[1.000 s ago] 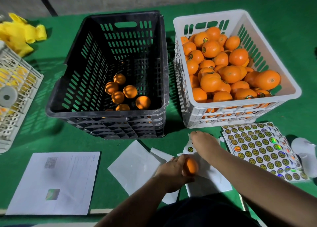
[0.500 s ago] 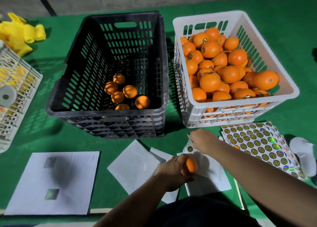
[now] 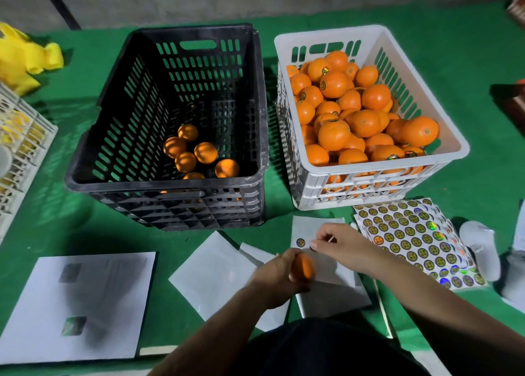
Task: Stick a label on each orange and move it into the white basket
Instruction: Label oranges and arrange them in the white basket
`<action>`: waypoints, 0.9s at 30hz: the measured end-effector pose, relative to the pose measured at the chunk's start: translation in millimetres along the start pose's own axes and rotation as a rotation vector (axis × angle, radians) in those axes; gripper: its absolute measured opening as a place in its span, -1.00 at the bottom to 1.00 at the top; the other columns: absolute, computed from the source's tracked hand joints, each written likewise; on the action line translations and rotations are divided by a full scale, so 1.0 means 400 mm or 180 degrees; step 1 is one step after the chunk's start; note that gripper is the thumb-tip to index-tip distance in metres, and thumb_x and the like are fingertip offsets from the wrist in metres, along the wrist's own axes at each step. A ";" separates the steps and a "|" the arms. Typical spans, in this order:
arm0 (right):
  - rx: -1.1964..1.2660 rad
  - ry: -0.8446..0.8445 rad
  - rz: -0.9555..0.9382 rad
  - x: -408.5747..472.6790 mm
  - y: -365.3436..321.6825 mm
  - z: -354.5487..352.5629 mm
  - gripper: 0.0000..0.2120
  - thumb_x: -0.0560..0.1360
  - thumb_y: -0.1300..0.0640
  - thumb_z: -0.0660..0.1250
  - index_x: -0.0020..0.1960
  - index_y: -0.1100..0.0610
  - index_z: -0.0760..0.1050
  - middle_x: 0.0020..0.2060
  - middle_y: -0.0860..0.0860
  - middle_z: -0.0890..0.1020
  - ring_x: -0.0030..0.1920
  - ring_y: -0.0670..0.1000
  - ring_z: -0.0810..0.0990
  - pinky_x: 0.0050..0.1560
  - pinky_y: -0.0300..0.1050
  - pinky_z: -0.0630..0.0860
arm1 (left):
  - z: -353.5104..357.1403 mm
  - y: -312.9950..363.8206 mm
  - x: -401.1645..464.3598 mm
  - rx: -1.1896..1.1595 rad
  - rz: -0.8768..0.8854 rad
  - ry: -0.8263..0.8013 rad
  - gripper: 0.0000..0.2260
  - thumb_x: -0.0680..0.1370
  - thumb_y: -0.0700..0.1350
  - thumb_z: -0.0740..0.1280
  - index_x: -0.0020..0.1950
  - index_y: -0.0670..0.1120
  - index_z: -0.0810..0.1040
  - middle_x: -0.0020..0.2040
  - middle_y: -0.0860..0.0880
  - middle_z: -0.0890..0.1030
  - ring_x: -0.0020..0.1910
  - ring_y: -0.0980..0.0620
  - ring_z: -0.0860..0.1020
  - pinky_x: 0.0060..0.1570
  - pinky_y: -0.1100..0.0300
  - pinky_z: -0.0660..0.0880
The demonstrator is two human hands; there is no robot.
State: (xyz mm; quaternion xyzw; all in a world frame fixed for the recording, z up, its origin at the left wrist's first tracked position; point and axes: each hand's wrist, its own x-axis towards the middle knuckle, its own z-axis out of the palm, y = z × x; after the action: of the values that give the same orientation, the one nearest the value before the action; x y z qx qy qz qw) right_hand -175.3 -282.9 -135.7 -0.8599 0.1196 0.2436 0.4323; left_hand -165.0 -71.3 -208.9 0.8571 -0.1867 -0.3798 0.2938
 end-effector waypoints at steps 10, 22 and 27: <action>0.0951 0.0016 0.0249 -0.081 -0.038 0.039 -0.86 0.58 -0.02 0.43 -0.07 0.03 0.64 -0.27 -0.07 0.58 -0.17 -0.07 0.53 -0.10 -0.12 0.40 | -0.031 0.042 -0.042 0.0269 0.0770 0.1236 -0.41 0.45 0.34 0.43 0.41 0.30 0.31 0.12 0.29 0.50 0.08 0.07 0.22 0.01 0.15 0.12; 0.1194 -0.0109 0.0334 -0.088 -0.038 0.062 -0.50 0.52 -0.33 0.38 0.40 -0.25 0.38 0.20 -0.12 0.55 0.10 -0.08 0.63 -0.04 -0.19 0.59 | -0.054 0.085 -0.072 -0.0548 0.1397 0.0940 -0.43 0.53 0.25 0.48 0.44 0.07 0.42 0.21 0.16 0.62 0.09 0.04 0.60 0.16 -0.06 0.52; 0.1915 0.0173 -0.0011 -0.085 -0.033 0.090 -0.42 0.51 -0.22 0.47 0.48 -0.25 0.40 0.29 -0.11 0.57 0.18 -0.06 0.66 0.14 -0.09 0.66 | -0.052 0.098 -0.067 -0.0646 0.1223 0.0995 -0.42 0.53 0.25 0.48 0.48 0.23 0.36 0.23 0.24 0.60 0.11 -0.03 0.57 0.25 -0.09 0.45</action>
State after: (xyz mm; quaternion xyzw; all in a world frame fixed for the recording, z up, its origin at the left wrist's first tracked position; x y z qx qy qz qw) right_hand -210.0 -246.3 -127.2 -0.6997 0.1964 0.1734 0.6647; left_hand -170.3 -79.0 -157.8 0.8203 -0.2593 -0.1969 0.4702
